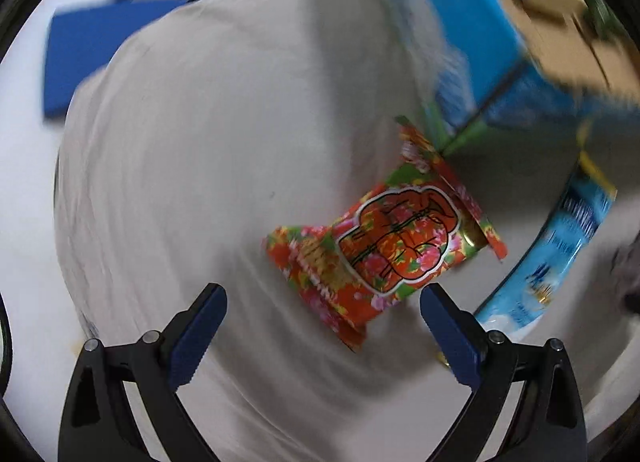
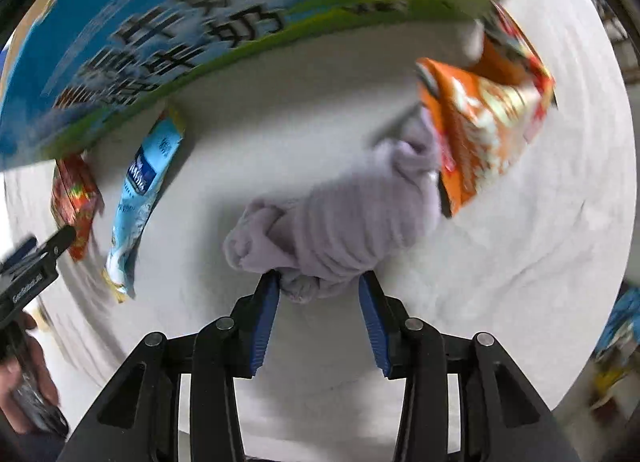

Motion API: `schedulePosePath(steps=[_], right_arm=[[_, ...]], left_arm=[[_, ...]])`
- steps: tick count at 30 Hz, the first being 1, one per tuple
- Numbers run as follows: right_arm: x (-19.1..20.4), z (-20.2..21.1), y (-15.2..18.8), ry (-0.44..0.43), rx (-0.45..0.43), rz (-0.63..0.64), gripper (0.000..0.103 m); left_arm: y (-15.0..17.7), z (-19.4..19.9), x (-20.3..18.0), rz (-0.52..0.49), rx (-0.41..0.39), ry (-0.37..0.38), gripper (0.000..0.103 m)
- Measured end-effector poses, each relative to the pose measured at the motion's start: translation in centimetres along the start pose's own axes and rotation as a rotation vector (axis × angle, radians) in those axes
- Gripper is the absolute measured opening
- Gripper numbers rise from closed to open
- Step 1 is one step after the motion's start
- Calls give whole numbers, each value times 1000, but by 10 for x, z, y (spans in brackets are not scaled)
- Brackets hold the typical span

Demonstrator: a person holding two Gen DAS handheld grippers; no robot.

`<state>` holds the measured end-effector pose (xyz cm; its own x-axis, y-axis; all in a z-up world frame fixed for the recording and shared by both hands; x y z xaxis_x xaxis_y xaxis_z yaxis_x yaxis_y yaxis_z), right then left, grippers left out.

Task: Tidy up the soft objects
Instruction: 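Grasp the red-orange snack bag with left tool while right tool grasps lilac sock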

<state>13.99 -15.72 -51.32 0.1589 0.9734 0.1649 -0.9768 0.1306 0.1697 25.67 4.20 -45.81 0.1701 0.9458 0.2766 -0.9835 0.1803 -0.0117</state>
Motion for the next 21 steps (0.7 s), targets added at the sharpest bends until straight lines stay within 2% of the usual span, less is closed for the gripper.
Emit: schedulePosePath(steps=[2,4,7,8,9,14,15,17,18,19,21], right_arm=[[11,0,-2,-10,-3,7,57],[26,-3,-3,3,-3,15,58],[39,-4,-8,0,3,13,58],[34,-1,-17,-8,12,3,58],[32,-3,-24,-20,16,-12,58],[31,-8,-25,-83,12,-69,58],[32,-8,-24,-87,14,-70,57],[30,-6,-20,-89,10,-46,54],[21,-3,-16,-82,15,-24,47],[20,-2,-11,-72,23,1,32],[18,-1,-3,-48,40,56,29]], left_arm=[[-2,-4,-8,-72,-2,-17,99],[-5,-10,-21,-116,12,8,99],[-12,-9,-35,-135,21,95,98],[-11,-9,-39,-130,26,131,90],[-10,-9,-42,-124,26,147,90],[-6,-14,-37,-73,18,155,70],[-1,-12,-37,-51,23,156,69],[7,-13,-33,-13,53,170,66],[16,-15,-32,31,86,164,66],[22,-16,-28,61,106,177,65],[40,-17,-29,144,166,181,64]])
Point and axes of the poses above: each gripper's, at about its wrist camera, not at the fingertips, and z roughly against the way its jaws point, x to its left, y to its underside, the point moved 9 cm from there along -z, roughly the way its jaws point, and after that the axes turned 11 degrees about z, right-handed, at the moved point
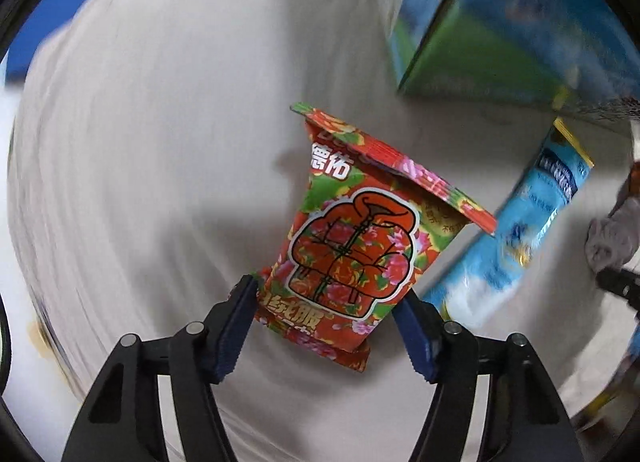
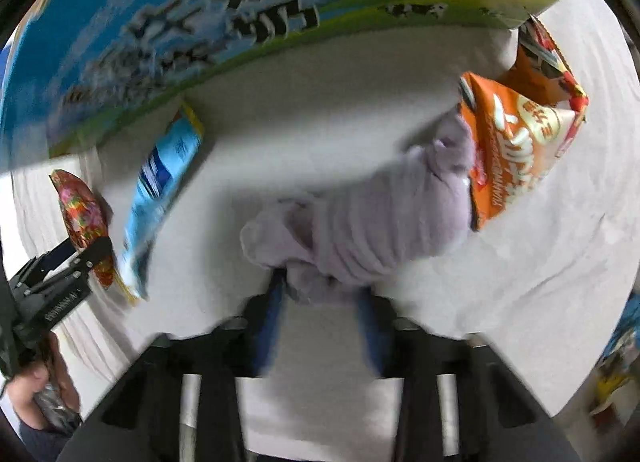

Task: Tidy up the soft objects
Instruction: 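Grasp the red-orange snack bag with left tool while right tool grasps lilac sock, then lift red bag and lilac sock and carry both into the box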

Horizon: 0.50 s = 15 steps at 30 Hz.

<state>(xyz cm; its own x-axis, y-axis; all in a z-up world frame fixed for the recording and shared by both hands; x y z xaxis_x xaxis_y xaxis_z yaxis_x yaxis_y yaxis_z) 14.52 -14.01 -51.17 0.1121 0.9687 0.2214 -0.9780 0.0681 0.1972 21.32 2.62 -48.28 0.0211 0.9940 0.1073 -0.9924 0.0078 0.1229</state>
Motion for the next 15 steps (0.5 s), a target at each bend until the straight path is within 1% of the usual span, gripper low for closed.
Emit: schedulePosePath(steps=[1,3,6,8,9,11,13,14,15], right_arm=[[0,-1,4,4,6,19,29],[-3,0,11,14,22,44,29],[-7,12,14,16,-14,57,31],[-10,20,15,-6,-48,34,44],[-11,22,9,-19,-63,16,47],[-20,33,7,-31,-101,-35,59],[-22,36,5,-35,-117,-78,61],[-23,35,1,-54,-124,-102,62],[-29,32,-7,-69,-121,-107,62]], left_arm=[[6,-1,1,28,16,3,64],[25,-4,-2,101,48,35,64],[34,-3,-6,152,63,57,64],[34,-3,-2,162,55,50,65],[42,-7,-4,159,47,50,65],[46,-13,2,164,52,53,67],[43,-13,10,174,48,60,70],[29,-18,15,176,49,62,71],[28,-21,15,175,50,62,71]])
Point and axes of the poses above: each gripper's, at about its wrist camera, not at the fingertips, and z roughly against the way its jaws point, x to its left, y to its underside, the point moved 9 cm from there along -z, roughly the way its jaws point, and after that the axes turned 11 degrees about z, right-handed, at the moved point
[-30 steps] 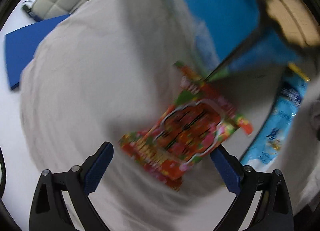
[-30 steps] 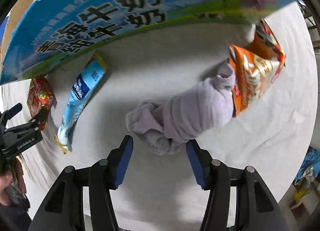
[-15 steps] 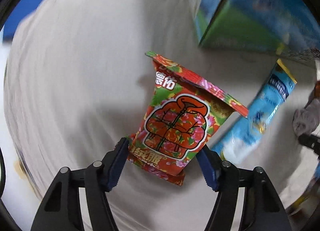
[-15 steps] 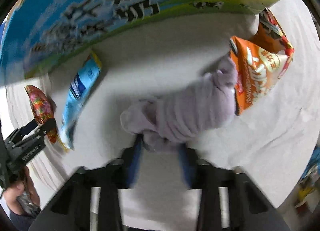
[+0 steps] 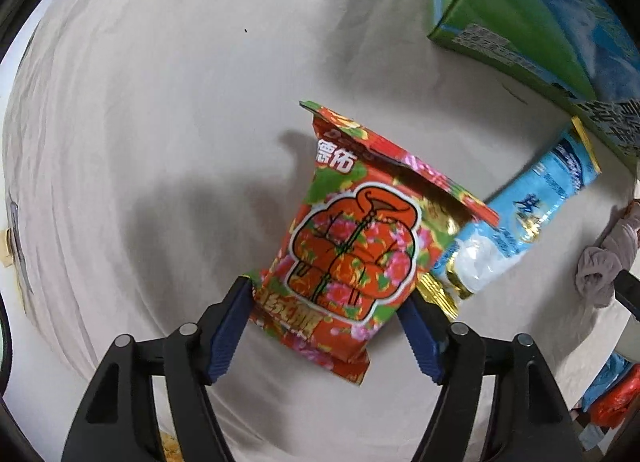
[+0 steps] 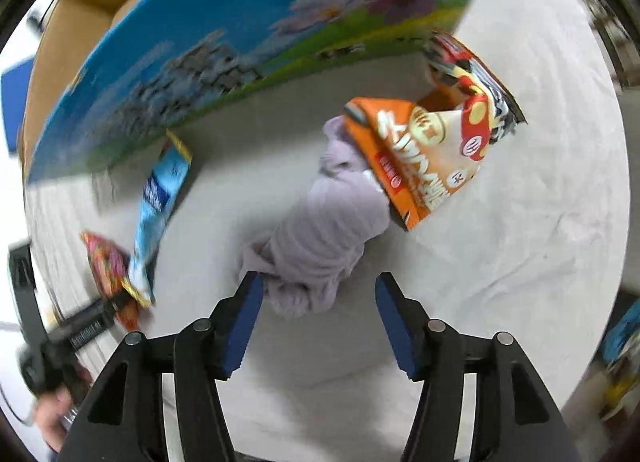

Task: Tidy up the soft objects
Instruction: 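Lift red bag and lilac sock and carry both into the box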

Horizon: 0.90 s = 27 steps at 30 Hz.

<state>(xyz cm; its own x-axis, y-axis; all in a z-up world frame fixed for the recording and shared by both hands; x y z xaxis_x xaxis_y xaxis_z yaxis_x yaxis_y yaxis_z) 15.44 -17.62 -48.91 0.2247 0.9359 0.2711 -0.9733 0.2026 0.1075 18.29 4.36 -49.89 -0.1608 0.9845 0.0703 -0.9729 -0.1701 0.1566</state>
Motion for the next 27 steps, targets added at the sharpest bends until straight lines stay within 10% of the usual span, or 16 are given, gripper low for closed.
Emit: schedulePosePath(steps=[6,9,19,27], right_arm=[[-1,-24,-9,-118,30,-145,62],[14,-26,-7,-102,58,-70,33],[37,-25,54,102,234,359,33],[37,-29,36,122,148,309,55]], left_arm=[[-7,-15,9,37,-18,23,67],[7,-12,19,64,-7,56,62],[79,-21,34,89,99,90,63],[66,-29,3,-3,29,14,67]])
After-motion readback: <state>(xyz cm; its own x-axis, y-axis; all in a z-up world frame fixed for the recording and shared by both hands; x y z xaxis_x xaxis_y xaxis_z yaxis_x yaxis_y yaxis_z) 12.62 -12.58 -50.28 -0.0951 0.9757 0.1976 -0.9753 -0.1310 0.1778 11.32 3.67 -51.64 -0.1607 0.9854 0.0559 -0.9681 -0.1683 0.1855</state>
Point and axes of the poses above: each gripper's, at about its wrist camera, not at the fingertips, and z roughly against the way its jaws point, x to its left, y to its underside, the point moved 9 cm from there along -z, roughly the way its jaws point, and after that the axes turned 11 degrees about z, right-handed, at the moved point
